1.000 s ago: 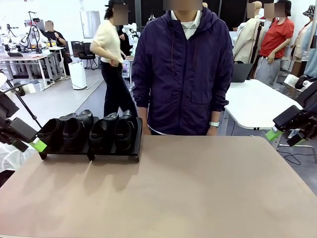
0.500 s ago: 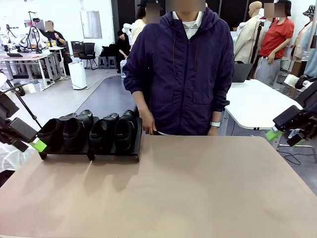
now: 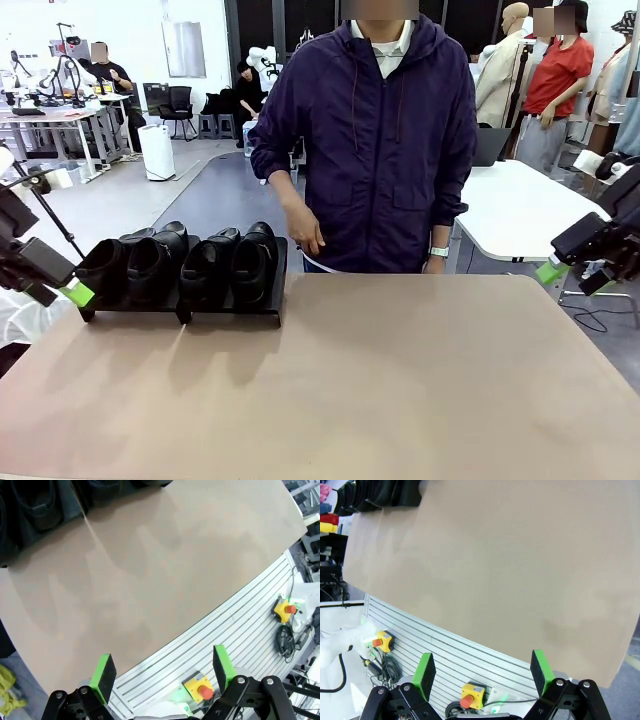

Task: Organize the shoes by placing them on the stand.
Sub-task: Place the Shoe from the middle of the table onto the Shoes Stand.

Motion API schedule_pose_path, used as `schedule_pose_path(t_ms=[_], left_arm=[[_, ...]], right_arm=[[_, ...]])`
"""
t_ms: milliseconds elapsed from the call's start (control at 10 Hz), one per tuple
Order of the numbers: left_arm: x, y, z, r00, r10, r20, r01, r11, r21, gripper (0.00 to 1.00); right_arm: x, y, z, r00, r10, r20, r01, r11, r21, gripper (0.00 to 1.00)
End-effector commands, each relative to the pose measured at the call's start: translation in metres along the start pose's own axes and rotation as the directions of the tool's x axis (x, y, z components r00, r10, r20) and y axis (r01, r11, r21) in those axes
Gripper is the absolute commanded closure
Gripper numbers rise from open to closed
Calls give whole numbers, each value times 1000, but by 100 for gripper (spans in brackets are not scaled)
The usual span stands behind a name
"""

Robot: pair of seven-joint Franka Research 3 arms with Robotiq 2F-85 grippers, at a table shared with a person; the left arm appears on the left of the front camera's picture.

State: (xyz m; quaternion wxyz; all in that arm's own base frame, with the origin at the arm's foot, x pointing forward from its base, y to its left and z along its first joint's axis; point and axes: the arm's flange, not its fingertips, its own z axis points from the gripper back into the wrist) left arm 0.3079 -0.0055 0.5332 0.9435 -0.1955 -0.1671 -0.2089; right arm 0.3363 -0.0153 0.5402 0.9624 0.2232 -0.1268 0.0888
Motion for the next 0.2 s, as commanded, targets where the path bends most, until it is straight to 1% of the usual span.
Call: schedule_pose_path(t_ms=[0, 100], left_arm=[[-1, 0, 1, 1000, 11, -8, -11, 1000, 13, 0], [-1, 0, 1, 1000, 11, -8, -11, 1000, 13, 0]], right_arm=[[1, 2, 1, 1000, -15, 3, 15, 1000, 1, 0], [1, 2, 1, 1000, -15, 3, 15, 1000, 1, 0]])
